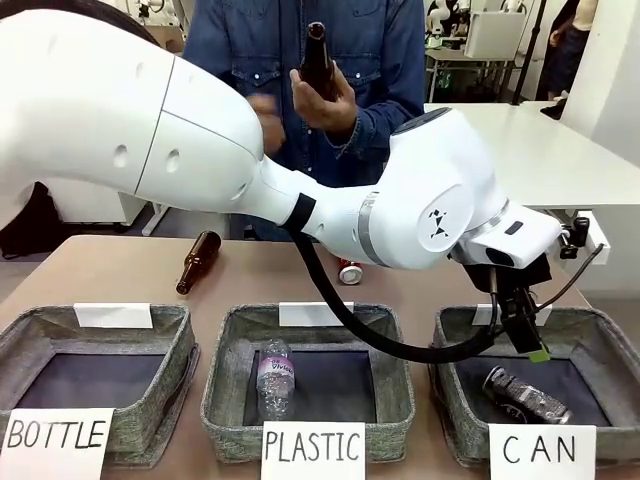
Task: Sort the can waste into the basket.
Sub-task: Pick up the can waste from the table and place it in the right Fabric basket.
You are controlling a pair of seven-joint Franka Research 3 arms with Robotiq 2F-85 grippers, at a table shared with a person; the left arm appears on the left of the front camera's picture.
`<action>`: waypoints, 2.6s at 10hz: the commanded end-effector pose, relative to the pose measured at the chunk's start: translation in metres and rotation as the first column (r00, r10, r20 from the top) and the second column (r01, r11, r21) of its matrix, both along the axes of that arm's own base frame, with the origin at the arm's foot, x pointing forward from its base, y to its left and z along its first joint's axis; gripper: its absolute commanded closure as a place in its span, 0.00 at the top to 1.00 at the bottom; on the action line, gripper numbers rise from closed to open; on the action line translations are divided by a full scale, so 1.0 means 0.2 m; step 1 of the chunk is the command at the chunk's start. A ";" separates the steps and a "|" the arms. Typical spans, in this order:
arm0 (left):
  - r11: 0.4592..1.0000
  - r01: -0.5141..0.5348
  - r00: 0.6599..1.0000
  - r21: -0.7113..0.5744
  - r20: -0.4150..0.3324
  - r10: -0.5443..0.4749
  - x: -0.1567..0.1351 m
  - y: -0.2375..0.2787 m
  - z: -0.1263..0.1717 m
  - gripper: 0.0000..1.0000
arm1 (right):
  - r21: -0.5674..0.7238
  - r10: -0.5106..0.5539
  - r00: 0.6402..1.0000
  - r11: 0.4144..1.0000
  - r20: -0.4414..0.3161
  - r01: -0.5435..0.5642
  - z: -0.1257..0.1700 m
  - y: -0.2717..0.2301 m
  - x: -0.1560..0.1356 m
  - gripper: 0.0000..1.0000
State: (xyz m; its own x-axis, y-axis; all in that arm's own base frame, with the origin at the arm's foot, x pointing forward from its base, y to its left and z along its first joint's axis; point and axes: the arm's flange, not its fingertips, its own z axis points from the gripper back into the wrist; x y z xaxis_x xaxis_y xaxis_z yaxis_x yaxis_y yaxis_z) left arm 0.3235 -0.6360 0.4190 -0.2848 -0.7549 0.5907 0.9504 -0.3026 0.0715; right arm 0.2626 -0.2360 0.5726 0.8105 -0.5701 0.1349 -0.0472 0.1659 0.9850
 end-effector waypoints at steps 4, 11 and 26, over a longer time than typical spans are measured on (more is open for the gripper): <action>0.999 -0.011 0.999 0.049 -0.048 0.013 0.01 -0.01 0.01 0.96 | 0.001 0.002 1.000 1.000 0.015 -0.002 0.00 0.00 -0.01 1.00; 0.997 -0.005 0.998 0.074 -0.054 0.009 0.01 0.06 0.10 0.96 | 0.001 0.002 1.000 1.000 0.015 -0.002 0.00 0.00 -0.01 1.00; 0.994 -0.017 0.993 0.109 -0.114 0.030 0.05 0.27 0.20 0.96 | 0.001 0.002 1.000 1.000 0.015 -0.002 0.00 0.00 -0.01 1.00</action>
State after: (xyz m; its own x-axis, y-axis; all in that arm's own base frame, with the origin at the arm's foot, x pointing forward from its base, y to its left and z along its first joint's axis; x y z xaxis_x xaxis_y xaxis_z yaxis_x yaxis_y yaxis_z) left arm 0.3453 -0.6090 0.4459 -0.2235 -0.8156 0.5337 0.9595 -0.2806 -0.0270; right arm 0.2626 -0.2360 0.5725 0.8105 -0.5701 0.1347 -0.0471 0.1657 0.9850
